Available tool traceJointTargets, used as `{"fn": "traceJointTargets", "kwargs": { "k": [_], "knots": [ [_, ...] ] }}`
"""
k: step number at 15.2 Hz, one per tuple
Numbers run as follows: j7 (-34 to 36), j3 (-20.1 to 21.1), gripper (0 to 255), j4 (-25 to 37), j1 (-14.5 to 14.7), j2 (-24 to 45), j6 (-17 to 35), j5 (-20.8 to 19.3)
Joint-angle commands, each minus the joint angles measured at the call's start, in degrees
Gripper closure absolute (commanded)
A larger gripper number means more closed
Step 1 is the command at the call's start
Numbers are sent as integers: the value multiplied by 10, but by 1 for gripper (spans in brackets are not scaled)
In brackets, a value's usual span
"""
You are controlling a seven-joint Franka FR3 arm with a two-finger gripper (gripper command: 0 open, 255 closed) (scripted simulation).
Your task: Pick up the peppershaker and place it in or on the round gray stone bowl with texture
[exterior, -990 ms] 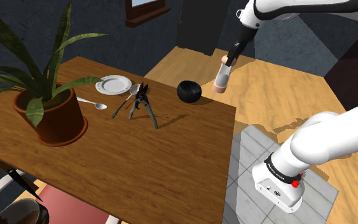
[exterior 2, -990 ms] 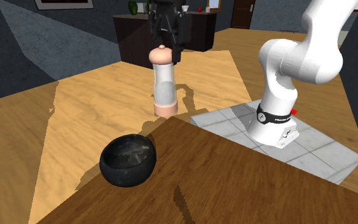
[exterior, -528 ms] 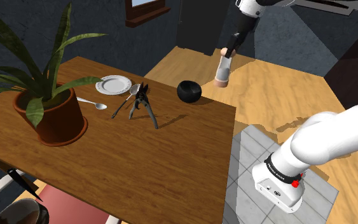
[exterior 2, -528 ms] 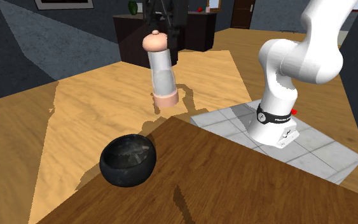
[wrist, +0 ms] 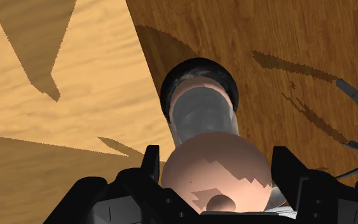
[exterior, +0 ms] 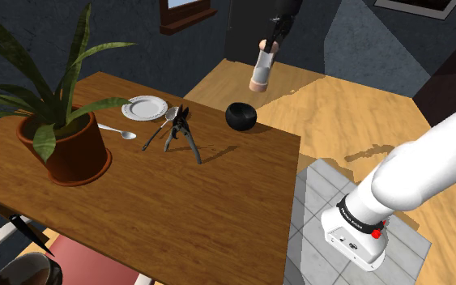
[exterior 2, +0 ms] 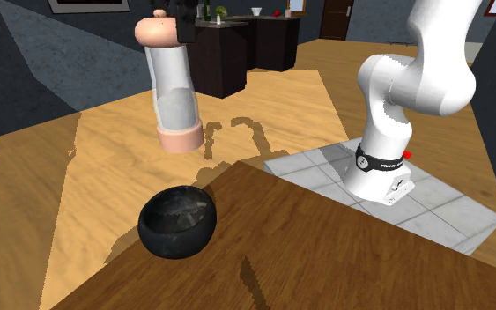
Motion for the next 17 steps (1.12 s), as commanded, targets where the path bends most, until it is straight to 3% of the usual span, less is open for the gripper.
{"fn": "traceJointTargets", "kwargs": {
  "k": [1, 3, 17],
  "knots": [
    [11, 6, 255, 53, 5, 36, -17, 1],
    [21, 12, 255, 117, 9, 77, -39, 1],
    [20, 12, 255, -11, 10, 61, 73, 1]
  ]
}}
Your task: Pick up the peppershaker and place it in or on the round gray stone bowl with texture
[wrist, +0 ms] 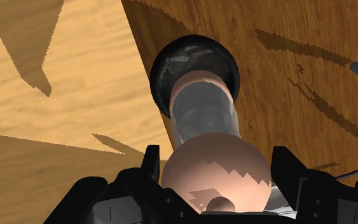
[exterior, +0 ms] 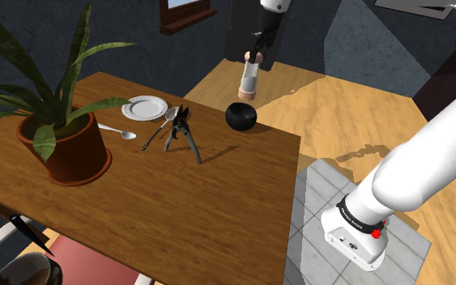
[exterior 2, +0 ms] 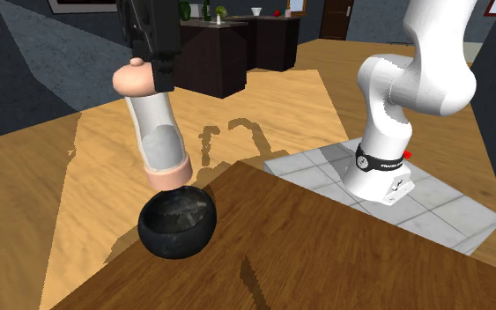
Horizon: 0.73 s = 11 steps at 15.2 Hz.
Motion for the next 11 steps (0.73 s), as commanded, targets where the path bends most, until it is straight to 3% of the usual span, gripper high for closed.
{"fn": "traceJointTargets", "kwargs": {
  "k": [1, 11],
  "knots": [
    [-1, 0, 255, -16, 0, -1, 15, 0],
    [-2, 0, 255, -87, 0, 4, 91, 1]
  ]
}}
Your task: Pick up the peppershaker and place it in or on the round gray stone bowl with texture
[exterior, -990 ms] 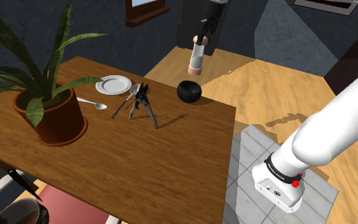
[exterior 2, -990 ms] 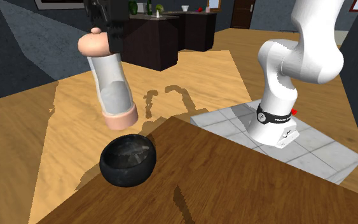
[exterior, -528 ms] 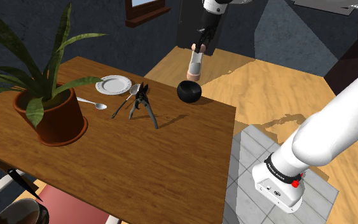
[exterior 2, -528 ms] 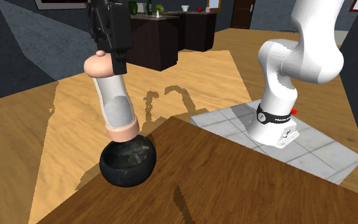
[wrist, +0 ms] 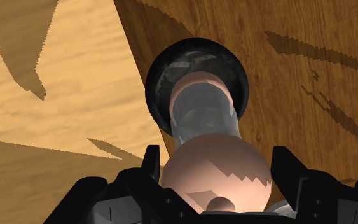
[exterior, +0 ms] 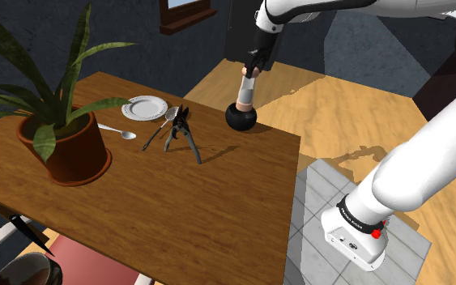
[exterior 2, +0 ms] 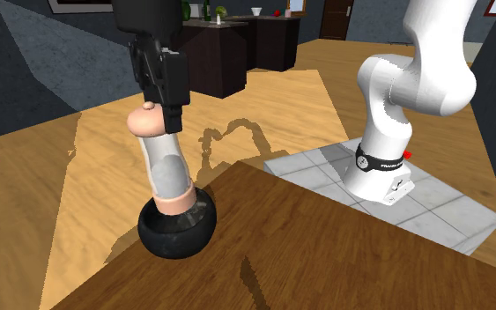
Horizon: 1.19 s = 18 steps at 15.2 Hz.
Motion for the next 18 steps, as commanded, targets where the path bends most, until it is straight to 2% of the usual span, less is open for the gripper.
{"fn": "traceJointTargets", "kwargs": {
  "k": [1, 9, 10, 15, 18],
  "knots": [
    [-1, 0, 255, -16, 0, 4, 21, 0],
    [-1, 0, 255, -16, 0, 4, 21, 0],
    [-1, 0, 0, -16, 0, 4, 21, 0],
    [-1, 0, 0, -16, 0, 4, 21, 0],
    [-1, -1, 0, 27, -1, -9, -35, 0]
  ]
}}
